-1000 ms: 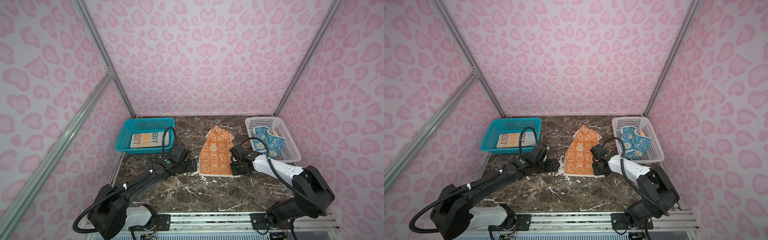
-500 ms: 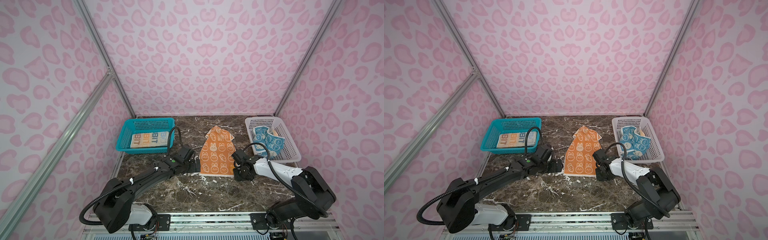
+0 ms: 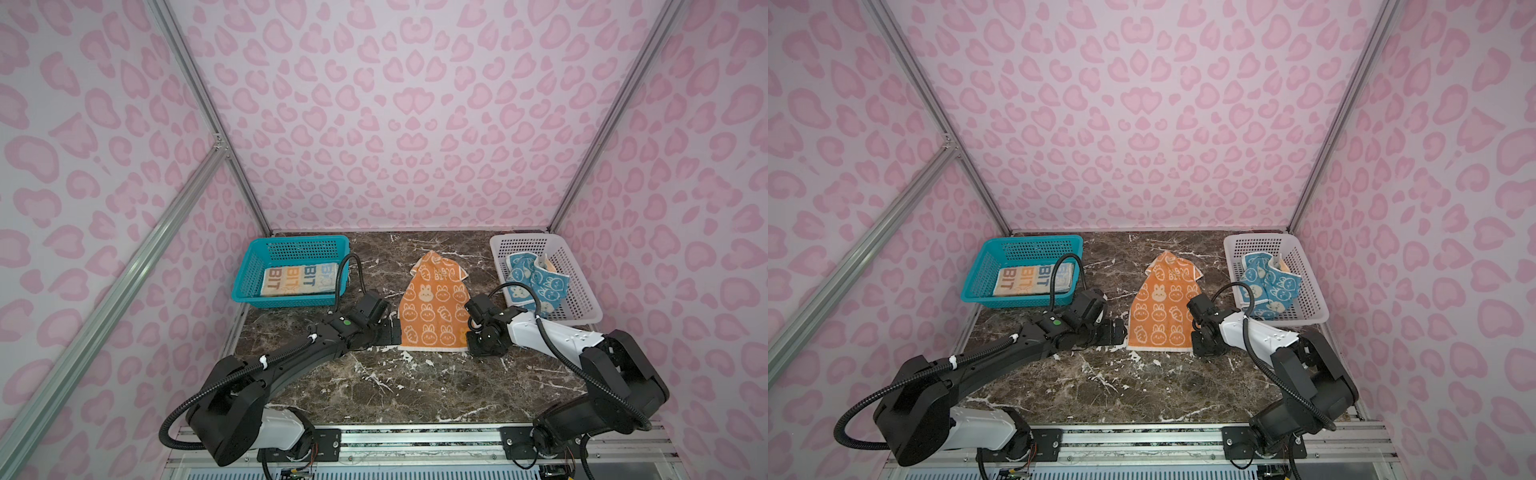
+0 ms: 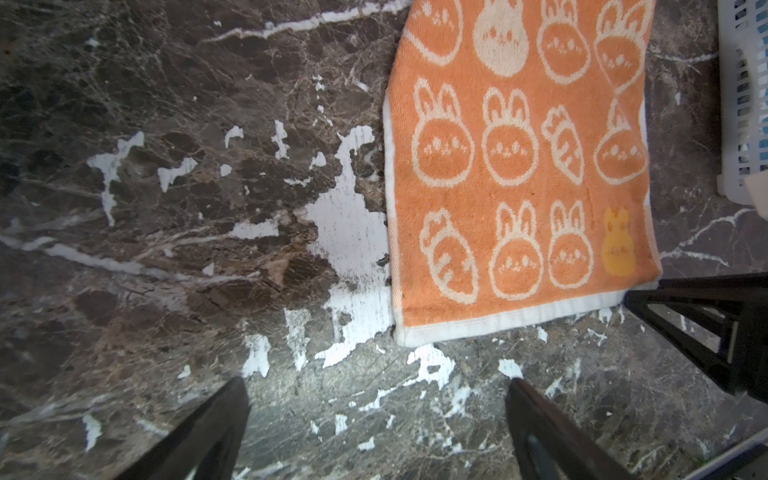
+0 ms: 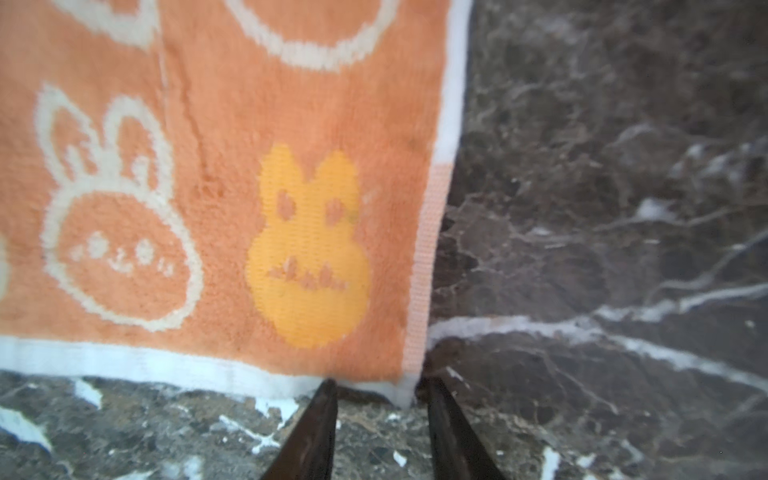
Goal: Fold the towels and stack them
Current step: 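Position both grippers at the orange towel's near corners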
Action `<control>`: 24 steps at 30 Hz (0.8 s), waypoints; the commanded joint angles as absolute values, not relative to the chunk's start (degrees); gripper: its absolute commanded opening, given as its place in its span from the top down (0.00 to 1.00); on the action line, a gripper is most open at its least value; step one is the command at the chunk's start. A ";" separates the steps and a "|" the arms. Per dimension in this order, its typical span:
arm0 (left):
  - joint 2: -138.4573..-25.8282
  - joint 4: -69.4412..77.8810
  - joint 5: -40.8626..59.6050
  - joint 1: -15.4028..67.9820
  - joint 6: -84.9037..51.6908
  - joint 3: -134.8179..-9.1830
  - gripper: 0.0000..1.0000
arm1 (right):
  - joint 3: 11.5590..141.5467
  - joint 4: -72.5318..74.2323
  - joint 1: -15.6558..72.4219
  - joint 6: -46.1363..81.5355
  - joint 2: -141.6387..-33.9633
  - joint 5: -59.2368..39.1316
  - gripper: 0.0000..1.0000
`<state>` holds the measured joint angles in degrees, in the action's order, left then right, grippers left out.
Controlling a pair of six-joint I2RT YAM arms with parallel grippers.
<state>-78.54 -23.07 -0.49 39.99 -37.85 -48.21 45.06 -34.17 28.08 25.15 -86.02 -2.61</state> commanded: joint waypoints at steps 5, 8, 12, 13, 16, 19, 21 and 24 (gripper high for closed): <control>-79.49 -22.76 -0.92 40.06 -37.97 -48.29 0.03 | 42.99 -31.21 25.55 26.02 -84.28 -7.27 0.58; -80.04 -22.53 -0.76 40.12 -38.12 -48.56 0.03 | 42.25 -30.47 25.61 26.13 -85.15 -8.64 0.58; -80.57 -22.59 -0.72 40.41 -38.14 -48.87 0.03 | 40.75 -29.14 26.01 26.63 -85.34 -9.57 0.60; -80.61 -22.63 -0.74 40.42 -38.14 -48.87 0.03 | 40.41 -28.94 26.12 26.72 -85.37 -9.67 0.62; -80.99 -22.63 -0.73 40.43 -38.14 -48.95 0.03 | 39.70 -28.27 26.27 26.98 -85.65 -9.67 0.66; -81.47 -22.68 -0.71 40.52 -38.23 -49.17 0.03 | 39.80 -27.99 26.93 27.27 -86.22 -9.27 0.72; -81.81 -22.67 -0.60 40.60 -38.25 -49.42 0.03 | 40.00 -28.04 27.34 27.38 -86.65 -8.46 0.79; -82.48 -22.51 -0.30 40.69 -38.24 -49.42 0.03 | 40.28 -27.93 27.53 27.46 -87.05 -8.44 0.89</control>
